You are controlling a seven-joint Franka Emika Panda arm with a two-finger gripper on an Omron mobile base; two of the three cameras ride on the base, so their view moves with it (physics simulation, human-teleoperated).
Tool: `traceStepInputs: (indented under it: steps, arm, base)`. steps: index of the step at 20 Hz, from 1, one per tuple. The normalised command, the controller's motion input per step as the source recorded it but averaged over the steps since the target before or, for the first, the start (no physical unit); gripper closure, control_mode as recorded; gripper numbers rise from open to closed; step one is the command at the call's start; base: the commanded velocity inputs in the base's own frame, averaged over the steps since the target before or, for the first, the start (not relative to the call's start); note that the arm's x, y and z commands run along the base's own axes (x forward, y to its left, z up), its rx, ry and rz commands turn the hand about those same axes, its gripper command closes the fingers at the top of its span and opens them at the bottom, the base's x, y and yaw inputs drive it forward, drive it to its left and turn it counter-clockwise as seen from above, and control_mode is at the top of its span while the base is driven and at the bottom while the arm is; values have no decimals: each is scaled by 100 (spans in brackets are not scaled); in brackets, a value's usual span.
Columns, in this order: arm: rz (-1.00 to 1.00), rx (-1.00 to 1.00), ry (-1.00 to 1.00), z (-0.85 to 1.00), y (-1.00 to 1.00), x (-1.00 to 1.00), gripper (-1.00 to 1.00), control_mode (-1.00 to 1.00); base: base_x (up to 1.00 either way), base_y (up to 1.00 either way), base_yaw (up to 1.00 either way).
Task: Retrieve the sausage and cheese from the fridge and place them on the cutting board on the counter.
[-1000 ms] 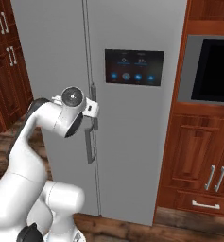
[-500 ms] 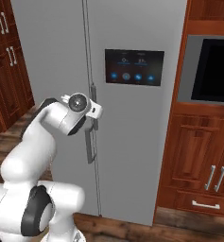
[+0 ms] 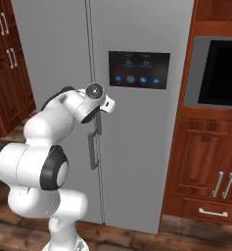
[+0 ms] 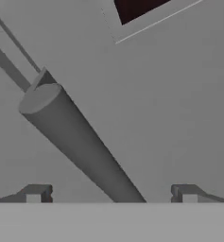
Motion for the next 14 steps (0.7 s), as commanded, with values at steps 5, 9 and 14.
traceStepInputs:
  steps: [5,9,14]
  arm:
    - [0,3,-4,-32,-2,33,-100,-100]
    - [0,3,-17,-53,8,24,-100,-100]
    - [0,1,-8,-39,19,43,-100,-100]
  base:
    - [0,0,0]
    - [0,0,0]
    - [0,0,0]
